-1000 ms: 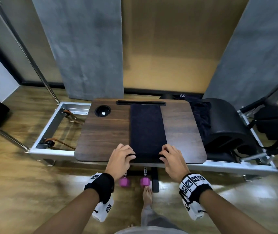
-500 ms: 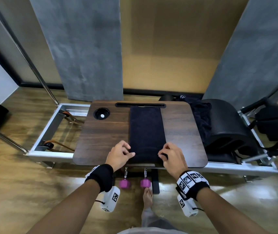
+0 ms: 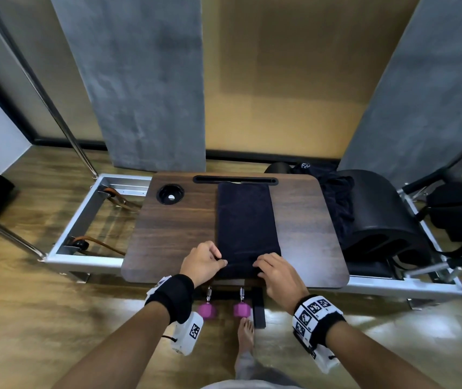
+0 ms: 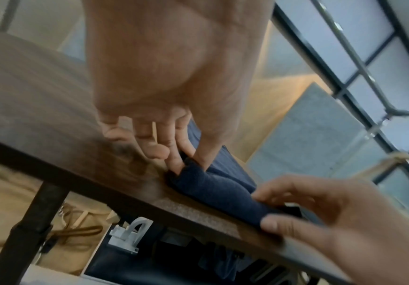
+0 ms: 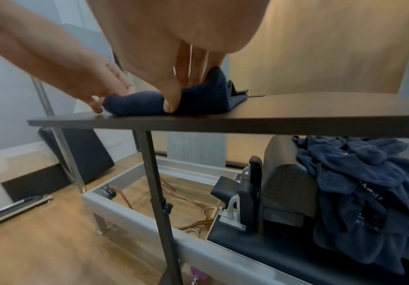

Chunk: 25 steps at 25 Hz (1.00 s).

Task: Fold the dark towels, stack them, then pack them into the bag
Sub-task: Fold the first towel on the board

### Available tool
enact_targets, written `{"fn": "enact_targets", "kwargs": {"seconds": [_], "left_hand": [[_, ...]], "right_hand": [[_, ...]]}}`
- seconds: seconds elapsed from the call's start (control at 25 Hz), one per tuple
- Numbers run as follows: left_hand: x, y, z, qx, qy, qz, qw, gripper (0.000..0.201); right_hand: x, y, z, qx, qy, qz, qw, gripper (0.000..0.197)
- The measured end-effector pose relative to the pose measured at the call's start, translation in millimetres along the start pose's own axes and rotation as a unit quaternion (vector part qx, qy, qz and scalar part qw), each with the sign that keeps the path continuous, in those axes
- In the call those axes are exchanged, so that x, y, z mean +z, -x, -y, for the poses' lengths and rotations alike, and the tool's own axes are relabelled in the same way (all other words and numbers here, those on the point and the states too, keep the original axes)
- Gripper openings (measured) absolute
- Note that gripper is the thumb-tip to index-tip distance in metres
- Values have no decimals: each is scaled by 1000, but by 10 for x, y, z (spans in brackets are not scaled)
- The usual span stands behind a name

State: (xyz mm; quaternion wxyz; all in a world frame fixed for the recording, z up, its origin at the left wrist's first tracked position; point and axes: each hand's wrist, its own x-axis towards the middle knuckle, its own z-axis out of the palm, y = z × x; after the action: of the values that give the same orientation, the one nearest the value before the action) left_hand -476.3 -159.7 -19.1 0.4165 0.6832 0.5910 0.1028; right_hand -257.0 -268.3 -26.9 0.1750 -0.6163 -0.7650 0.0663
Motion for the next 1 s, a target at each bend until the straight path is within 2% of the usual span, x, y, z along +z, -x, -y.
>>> {"fn": "enact_targets", "kwargs": {"seconds": [0.08,0.16,0.2,0.28,0.36,0.48,0.56,0.68,0.72,0.76,0.84,0.92,1.0], "left_hand": [[14,62,5,102,-93,-82,987,25],[28,114,1,228,-145,-153,951,18],[41,130,-6,278,-161,-156,934,19],[86,143,11,338,-219,-114,909,32],[119,130,40,329,-263,-75,904,36],[115,47,21,275,-233,-70,930,27],[109,-35,-24,239,-223,-64,943,24],[119,-172,-99,196,-237,-50,950,24],[128,-220,-114,185,-241,-49,951,23],[136,-261,-124,175,-244,-48,953,22],[151,-354,-143,158,-255,-43,953,22],[165,-420,-173,149,-269,-39,951,19],[168,-429,-209,148,-272,-31,950,17]], "right_hand": [[-40,-126,-32,37,-33,37,998,24],[-76,-252,-82,79,-55,73,993,24],[-90,-310,-103,99,-65,89,989,24],[-99,-413,-134,126,-79,110,983,24],[-112,-490,-157,145,-87,123,978,24],[-146,-556,-221,156,-114,105,975,18],[-155,-563,-289,160,-118,74,977,6],[-174,-505,-380,195,0,58,979,31],[-194,-494,-405,206,33,31,978,36],[-221,-486,-410,194,44,-7,980,36],[-238,-499,-396,93,22,-59,994,32],[-231,-532,-356,-3,-7,-10,1000,33],[-204,-585,-335,-11,-37,69,997,33]]}}
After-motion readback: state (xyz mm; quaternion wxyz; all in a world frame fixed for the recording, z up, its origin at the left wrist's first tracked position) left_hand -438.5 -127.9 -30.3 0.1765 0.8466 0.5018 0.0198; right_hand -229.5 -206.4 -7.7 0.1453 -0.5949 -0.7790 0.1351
